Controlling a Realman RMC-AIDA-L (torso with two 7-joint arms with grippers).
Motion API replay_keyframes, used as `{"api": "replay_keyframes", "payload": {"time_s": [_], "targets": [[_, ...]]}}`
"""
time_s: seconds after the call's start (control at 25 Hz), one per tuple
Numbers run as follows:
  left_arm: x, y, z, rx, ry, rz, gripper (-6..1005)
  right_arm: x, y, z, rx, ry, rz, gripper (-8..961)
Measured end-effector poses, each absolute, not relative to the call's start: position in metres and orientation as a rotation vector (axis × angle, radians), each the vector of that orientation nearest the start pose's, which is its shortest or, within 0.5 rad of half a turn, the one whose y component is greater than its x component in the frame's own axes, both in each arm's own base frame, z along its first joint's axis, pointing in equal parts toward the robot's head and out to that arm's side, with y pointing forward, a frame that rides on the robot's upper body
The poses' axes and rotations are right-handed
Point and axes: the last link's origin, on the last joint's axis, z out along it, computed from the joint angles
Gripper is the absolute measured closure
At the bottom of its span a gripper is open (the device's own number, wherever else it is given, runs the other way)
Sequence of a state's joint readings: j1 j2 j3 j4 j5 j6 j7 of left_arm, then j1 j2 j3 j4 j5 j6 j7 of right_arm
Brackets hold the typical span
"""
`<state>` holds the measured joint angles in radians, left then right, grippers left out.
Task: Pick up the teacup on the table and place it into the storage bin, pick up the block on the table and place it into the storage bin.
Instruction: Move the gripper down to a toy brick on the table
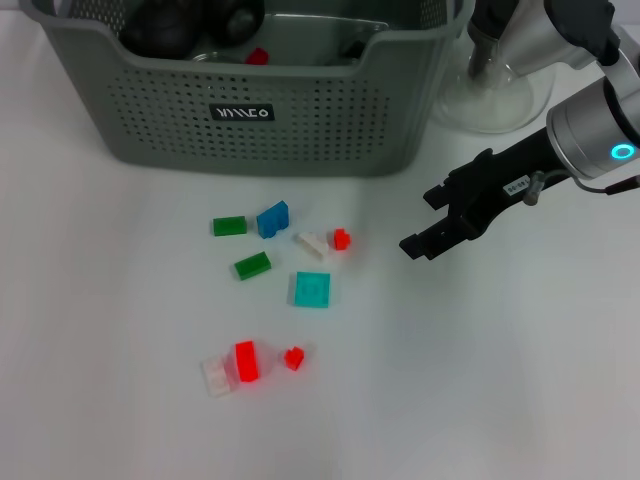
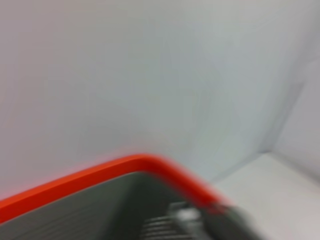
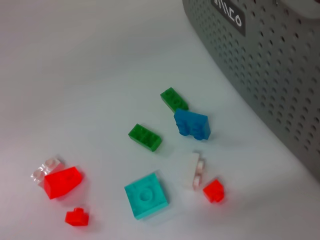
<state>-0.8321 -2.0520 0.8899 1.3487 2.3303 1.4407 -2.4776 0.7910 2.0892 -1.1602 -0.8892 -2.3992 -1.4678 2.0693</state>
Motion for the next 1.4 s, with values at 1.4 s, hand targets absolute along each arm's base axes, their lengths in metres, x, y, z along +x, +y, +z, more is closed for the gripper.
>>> {"api": "replay_keyframes", "payload": {"time_s": [1.4], "targets": [[-0.176,0.288,-0.017,-2.898,-0.792,0.784,61,0.187,0.375,-0.036,-2.922,0.778,-0.236,72]]}}
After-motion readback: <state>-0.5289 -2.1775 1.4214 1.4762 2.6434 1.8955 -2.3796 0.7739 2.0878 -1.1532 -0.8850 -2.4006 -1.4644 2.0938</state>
